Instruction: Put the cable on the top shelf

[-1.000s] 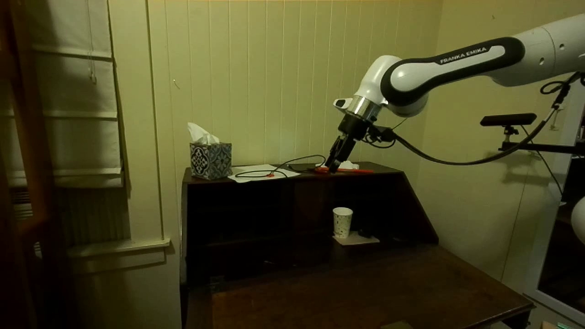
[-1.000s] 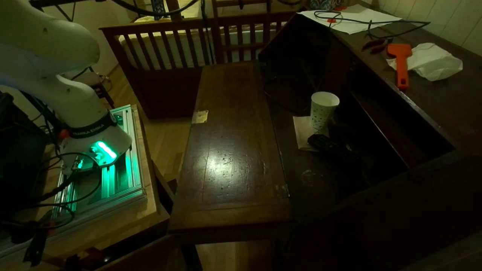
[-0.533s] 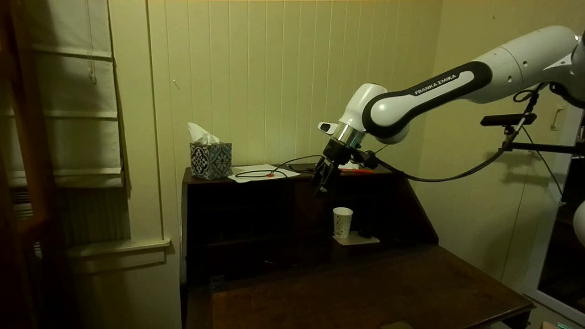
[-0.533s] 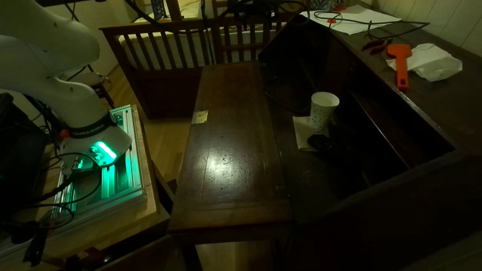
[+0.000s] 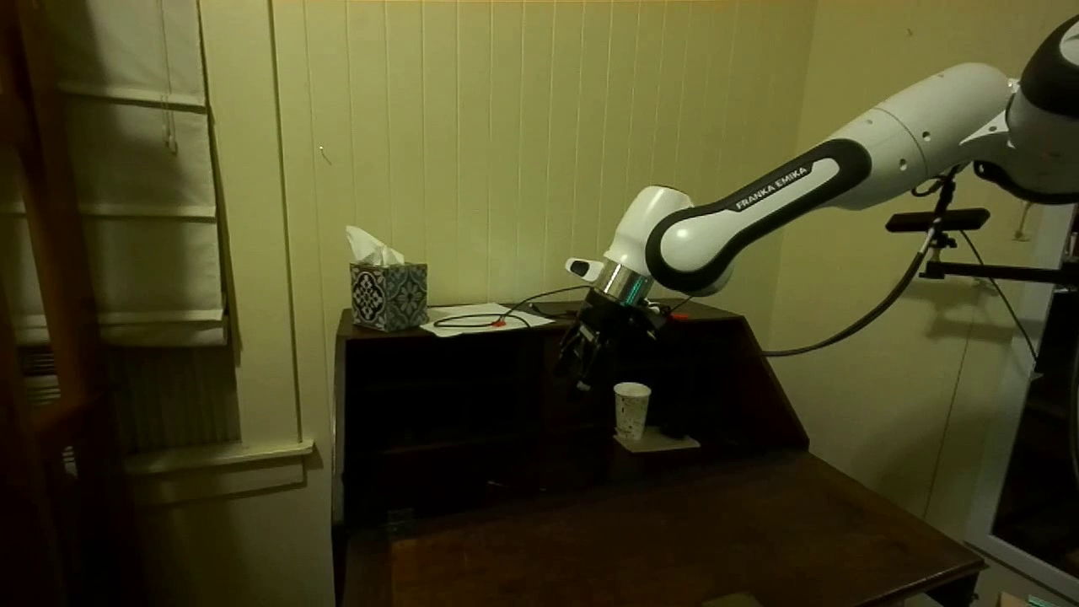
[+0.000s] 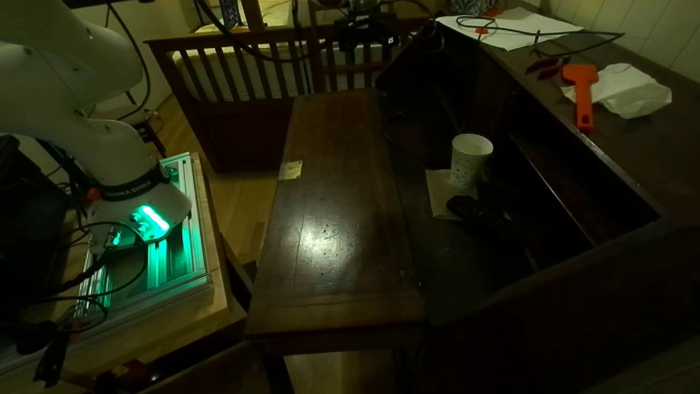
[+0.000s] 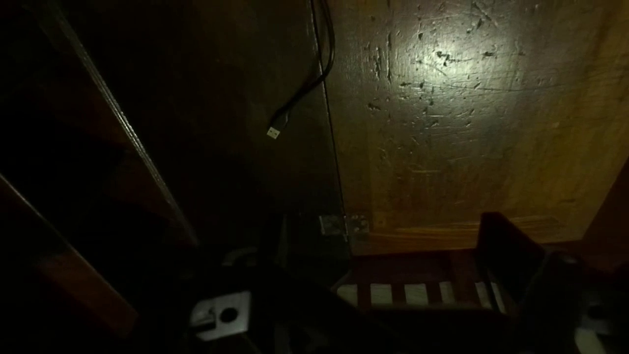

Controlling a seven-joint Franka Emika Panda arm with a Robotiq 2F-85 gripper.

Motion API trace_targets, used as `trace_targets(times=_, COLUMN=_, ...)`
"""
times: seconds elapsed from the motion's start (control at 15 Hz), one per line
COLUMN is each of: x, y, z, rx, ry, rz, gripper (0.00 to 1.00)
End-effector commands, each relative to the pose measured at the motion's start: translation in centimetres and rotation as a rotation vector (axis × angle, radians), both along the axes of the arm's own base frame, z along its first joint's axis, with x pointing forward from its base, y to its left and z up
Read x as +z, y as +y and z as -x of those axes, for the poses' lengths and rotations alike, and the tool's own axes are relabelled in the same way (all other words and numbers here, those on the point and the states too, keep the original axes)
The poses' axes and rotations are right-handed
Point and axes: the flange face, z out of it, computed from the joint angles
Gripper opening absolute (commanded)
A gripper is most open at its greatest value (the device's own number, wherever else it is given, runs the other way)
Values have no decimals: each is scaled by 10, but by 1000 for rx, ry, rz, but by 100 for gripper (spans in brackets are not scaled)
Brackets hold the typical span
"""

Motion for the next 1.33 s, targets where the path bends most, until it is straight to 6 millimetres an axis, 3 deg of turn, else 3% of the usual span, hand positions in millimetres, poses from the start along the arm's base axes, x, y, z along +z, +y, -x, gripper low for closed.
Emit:
trace_targets(times=0.0, x=1, y=-1, z=-1, rx=-3, ry=-5, rz=2, gripper=100)
trace_targets(times=0.07, x=1, y=-1, z=-1, rx=-3, ry=-5, rz=3, gripper=100)
trace_targets(times=0.47, x=-98, y=6, z=-5, rx=62, ry=109, rz=65, gripper=100)
trace_targets(times=0.67, x=-130, y=16, z=-9, rx=107, ry=86, rz=96, gripper=100)
trace_targets(times=1.07, x=-157, y=38, z=-21, rx=191, ry=46, rz=90, gripper=100)
trace_targets(times=1.27, x=-161, y=35, z=-30, rx=194, ry=44, rz=95, gripper=90)
